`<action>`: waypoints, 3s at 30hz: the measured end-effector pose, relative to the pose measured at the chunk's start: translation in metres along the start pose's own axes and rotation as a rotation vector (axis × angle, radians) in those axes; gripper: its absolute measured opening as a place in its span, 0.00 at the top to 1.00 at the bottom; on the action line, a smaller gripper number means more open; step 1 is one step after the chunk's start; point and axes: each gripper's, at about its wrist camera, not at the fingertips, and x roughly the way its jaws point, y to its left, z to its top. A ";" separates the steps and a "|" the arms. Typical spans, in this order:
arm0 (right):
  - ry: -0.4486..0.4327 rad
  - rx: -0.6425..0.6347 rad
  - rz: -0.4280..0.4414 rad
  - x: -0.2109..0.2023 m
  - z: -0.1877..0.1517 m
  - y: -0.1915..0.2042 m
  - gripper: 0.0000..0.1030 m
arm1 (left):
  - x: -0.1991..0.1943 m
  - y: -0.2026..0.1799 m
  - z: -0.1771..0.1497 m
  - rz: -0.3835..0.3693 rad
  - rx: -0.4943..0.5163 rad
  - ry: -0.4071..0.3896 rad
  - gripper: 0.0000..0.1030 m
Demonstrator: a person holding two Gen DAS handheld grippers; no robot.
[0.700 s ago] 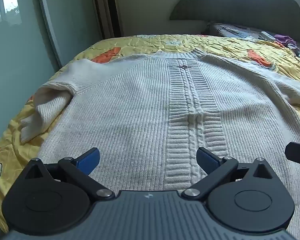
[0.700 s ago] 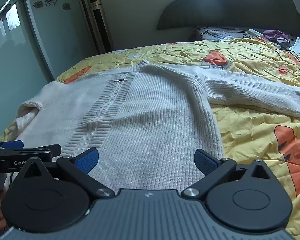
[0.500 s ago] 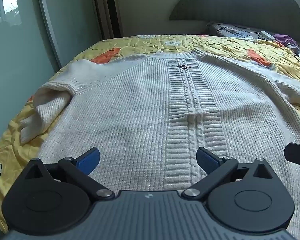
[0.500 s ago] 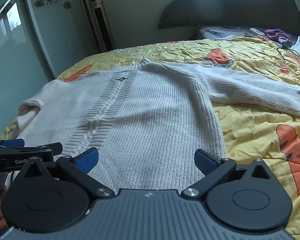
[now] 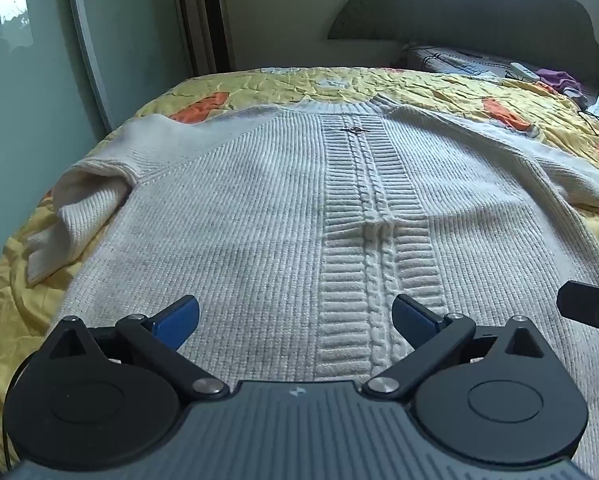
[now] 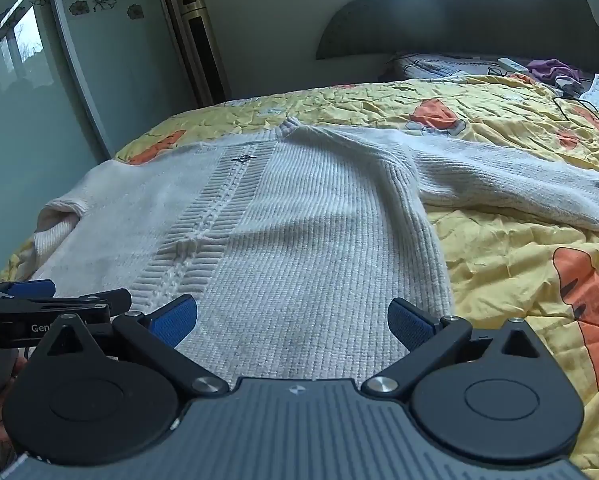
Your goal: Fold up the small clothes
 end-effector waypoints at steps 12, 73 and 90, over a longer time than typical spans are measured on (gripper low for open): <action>-0.027 -0.001 0.096 -0.005 0.000 -0.005 0.00 | -0.003 -0.002 0.001 0.029 -0.015 -0.003 0.00; -0.098 0.148 0.122 0.000 0.000 -0.065 0.00 | 0.032 -0.068 0.018 -0.022 0.070 0.027 0.00; -0.116 0.191 0.093 0.002 -0.001 -0.084 0.00 | 0.041 -0.075 0.017 -0.021 0.080 0.047 0.00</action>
